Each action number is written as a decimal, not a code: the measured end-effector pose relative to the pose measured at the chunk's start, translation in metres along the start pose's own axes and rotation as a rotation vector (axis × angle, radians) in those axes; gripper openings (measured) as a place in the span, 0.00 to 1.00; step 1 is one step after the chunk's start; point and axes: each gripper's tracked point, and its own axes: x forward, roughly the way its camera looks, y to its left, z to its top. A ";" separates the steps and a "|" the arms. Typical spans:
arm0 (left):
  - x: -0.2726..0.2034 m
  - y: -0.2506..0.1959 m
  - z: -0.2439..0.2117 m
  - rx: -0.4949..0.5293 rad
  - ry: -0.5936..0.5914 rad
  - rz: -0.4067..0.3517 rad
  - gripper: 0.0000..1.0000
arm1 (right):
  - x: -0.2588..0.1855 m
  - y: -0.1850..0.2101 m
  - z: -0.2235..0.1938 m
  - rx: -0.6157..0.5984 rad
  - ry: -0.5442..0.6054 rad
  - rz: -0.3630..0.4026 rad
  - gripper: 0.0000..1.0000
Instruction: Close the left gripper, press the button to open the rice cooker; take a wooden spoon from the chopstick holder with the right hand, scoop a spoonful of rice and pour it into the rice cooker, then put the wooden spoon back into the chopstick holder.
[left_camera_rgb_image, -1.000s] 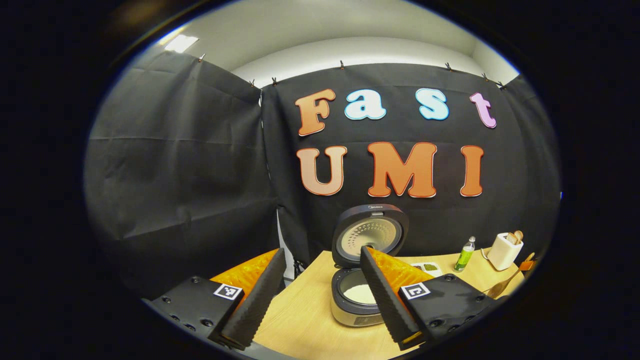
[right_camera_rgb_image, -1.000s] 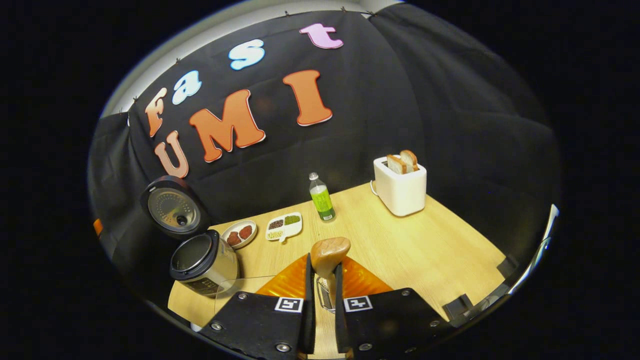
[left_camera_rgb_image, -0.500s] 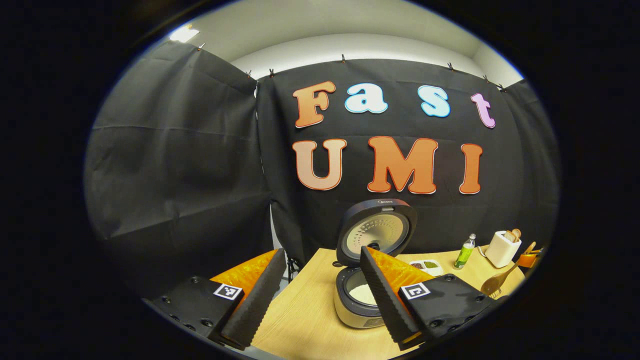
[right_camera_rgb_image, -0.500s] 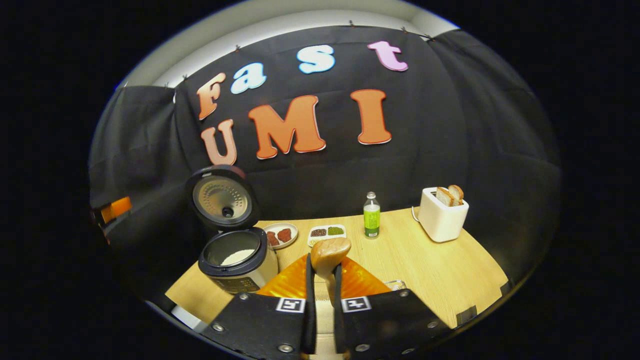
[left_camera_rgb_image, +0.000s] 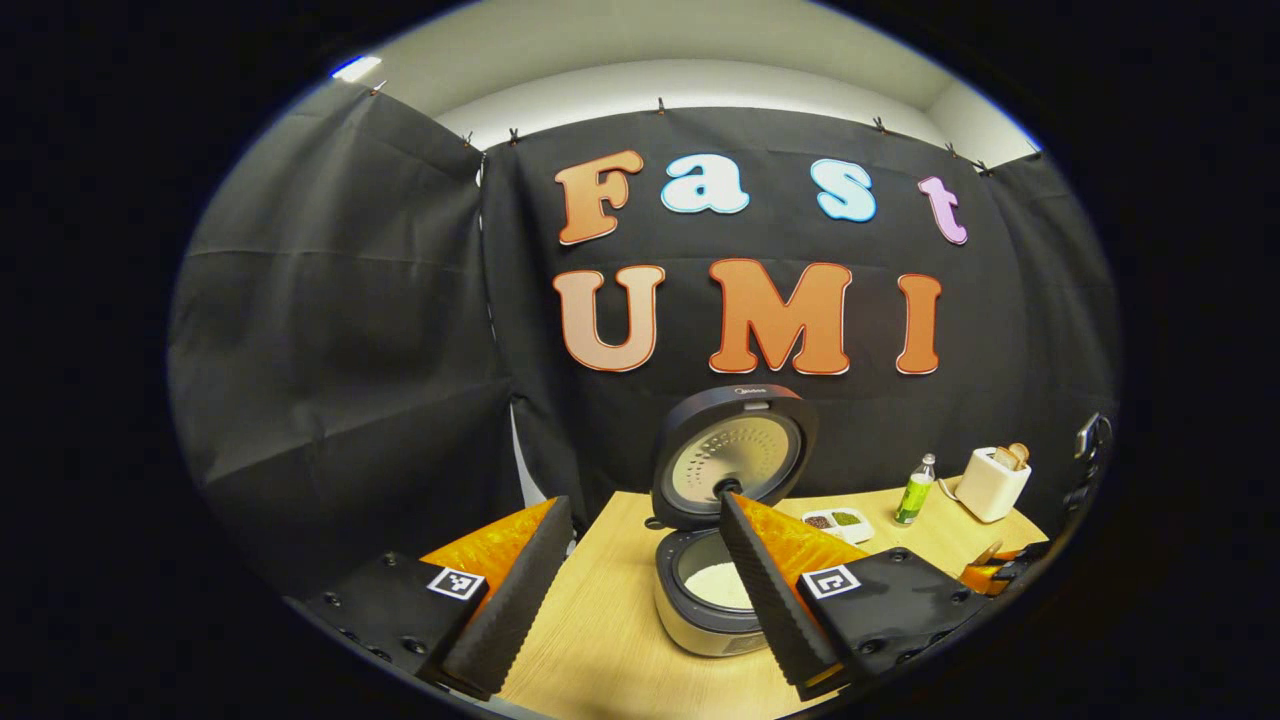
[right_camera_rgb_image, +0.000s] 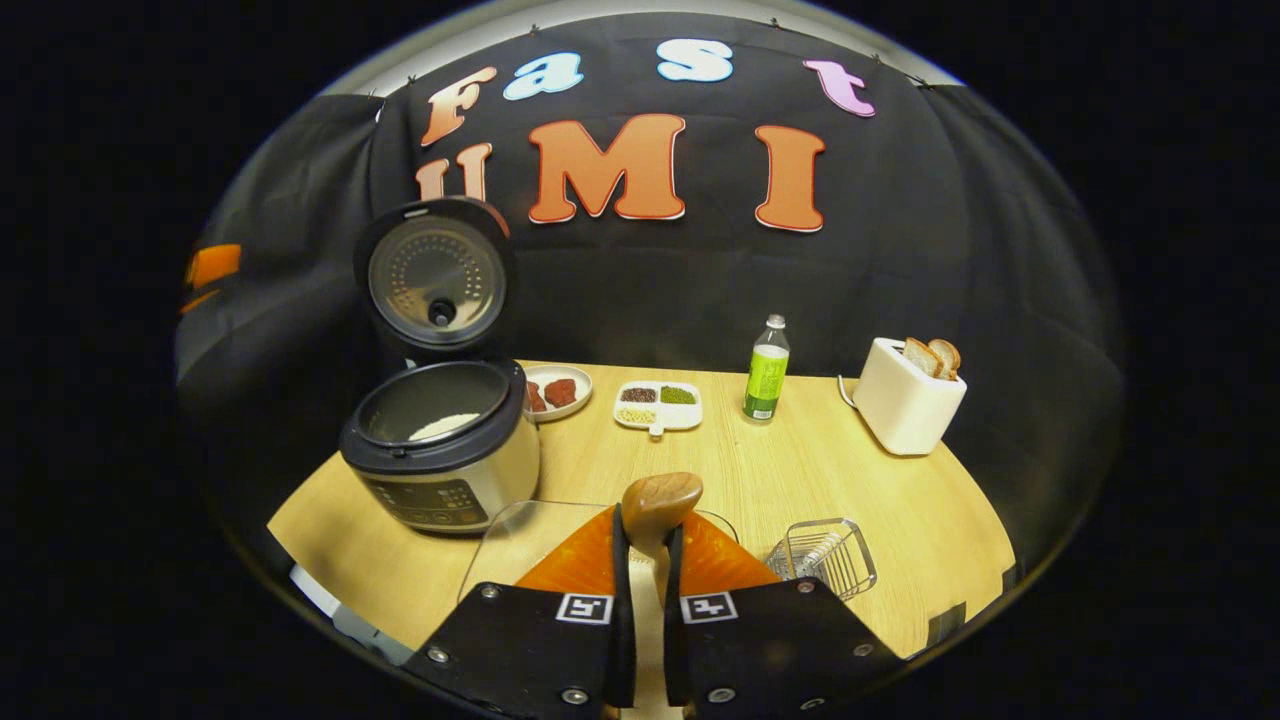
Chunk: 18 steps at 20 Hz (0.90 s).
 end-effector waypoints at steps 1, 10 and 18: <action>0.001 -0.002 -0.001 -0.001 0.001 -0.008 0.97 | 0.004 -0.002 -0.006 -0.017 0.010 -0.016 0.11; 0.009 -0.010 -0.014 -0.033 0.027 -0.020 0.98 | -0.007 0.014 -0.035 0.217 0.083 0.030 0.10; 0.008 -0.019 -0.010 -0.022 0.018 -0.017 0.97 | -0.015 0.072 -0.037 0.436 0.083 0.160 0.11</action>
